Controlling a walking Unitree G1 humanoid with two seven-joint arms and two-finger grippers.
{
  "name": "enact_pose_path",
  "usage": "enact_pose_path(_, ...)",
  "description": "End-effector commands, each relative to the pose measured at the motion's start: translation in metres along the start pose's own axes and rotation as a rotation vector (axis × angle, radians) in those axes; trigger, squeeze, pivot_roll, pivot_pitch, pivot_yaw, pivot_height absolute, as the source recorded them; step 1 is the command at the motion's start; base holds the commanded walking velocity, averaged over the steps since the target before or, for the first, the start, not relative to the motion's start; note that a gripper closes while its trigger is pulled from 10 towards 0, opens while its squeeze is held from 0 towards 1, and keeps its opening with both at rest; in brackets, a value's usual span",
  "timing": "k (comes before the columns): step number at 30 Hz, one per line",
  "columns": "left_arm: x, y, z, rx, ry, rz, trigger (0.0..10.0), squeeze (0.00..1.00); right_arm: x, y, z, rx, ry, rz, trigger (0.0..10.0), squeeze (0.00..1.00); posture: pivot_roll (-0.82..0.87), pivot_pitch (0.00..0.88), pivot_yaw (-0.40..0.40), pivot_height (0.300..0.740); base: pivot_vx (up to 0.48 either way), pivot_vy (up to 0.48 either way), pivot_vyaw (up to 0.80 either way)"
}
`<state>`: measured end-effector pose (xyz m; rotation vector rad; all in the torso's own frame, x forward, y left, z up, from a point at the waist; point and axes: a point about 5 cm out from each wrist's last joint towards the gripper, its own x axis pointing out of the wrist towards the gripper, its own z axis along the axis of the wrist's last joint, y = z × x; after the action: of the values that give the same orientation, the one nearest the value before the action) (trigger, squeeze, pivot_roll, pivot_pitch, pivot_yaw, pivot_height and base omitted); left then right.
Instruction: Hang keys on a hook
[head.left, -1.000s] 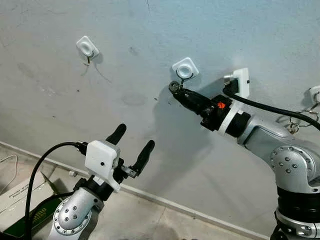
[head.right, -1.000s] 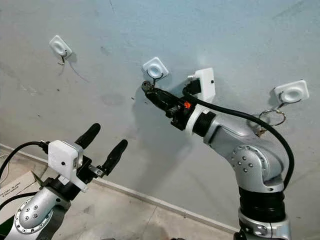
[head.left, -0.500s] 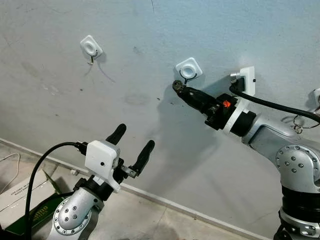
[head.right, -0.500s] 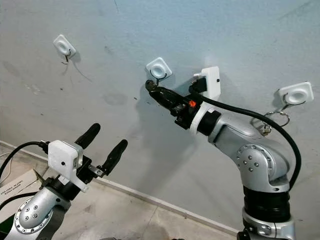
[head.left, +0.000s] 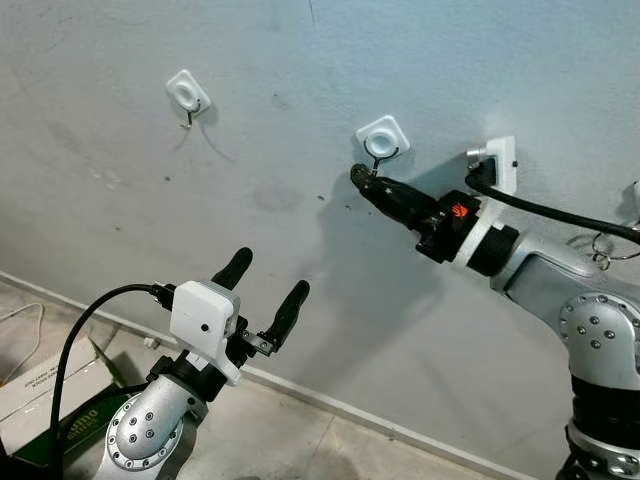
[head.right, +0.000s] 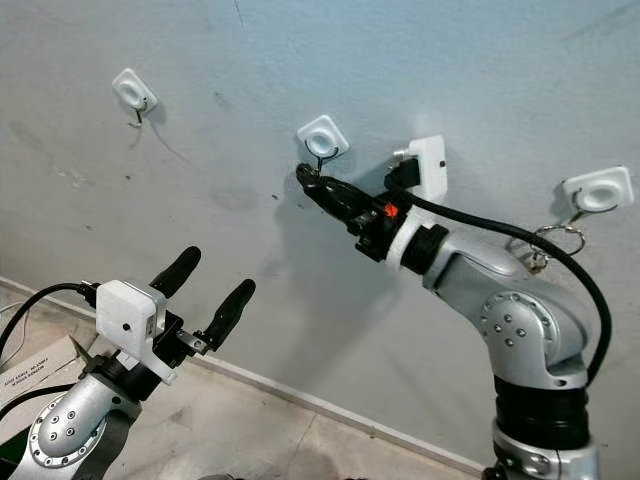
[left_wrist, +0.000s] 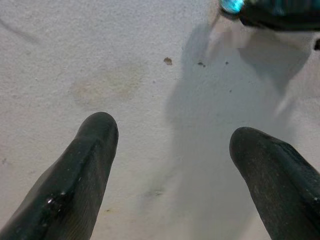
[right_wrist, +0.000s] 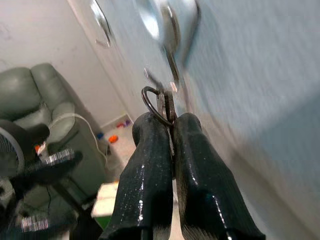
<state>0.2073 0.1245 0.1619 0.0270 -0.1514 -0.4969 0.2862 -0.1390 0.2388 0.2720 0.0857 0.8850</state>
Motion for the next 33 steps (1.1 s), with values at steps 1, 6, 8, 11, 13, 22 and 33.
enact_pose_path(1, 0.000, 0.000, -0.001, 0.005, 0.014, -0.002, 10.0, 0.00, -0.006, 0.004, 0.005, -0.031, -0.003, 0.019, 10.0, 0.00, 0.03, 0.114, 0.018, 0.740, 0.000, 0.000, 0.00)
enact_pose_path(6, 0.000, 0.000, -0.002, 0.004, 0.015, -0.003, 10.0, 0.00, -0.009, 0.007, 0.003, -0.040, 0.011, 0.046, 10.0, 0.00, 0.02, 0.113, 0.020, 0.740, 0.000, 0.000, 0.00)
enact_pose_path(8, 0.000, 0.000, -0.002, 0.004, 0.015, -0.004, 10.0, 0.00, -0.010, 0.008, 0.004, -0.046, 0.010, 0.055, 10.0, 0.00, 0.02, 0.113, 0.020, 0.740, 0.000, 0.000, 0.00)
enact_pose_path(11, 0.000, 0.000, -0.002, 0.005, 0.014, -0.006, 10.0, 0.00, -0.009, 0.008, 0.007, -0.057, -0.009, 0.055, 10.0, 0.00, 0.02, 0.113, 0.020, 0.740, 0.000, 0.000, 0.00)
enact_pose_path(13, 0.000, 0.000, -0.002, 0.005, 0.014, -0.007, 10.0, 0.00, -0.007, 0.006, 0.011, -0.063, -0.030, 0.043, 10.0, 0.00, 0.02, 0.113, 0.020, 0.740, 0.000, 0.000, 0.00)
enact_pose_path(22, 0.001, 0.000, -0.002, 0.005, 0.014, -0.005, 10.0, 0.00, 0.001, 0.011, 0.016, -0.068, -0.036, 0.093, 10.0, 0.00, 0.02, 0.113, 0.020, 0.740, 0.000, 0.000, 0.00)
enact_pose_path(33, 0.001, -0.001, -0.002, 0.004, 0.016, -0.003, 10.0, 0.00, 0.000, 0.010, 0.011, -0.050, -0.009, 0.105, 10.0, 0.00, 0.03, 0.116, 0.018, 0.740, 0.000, 0.000, 0.00)
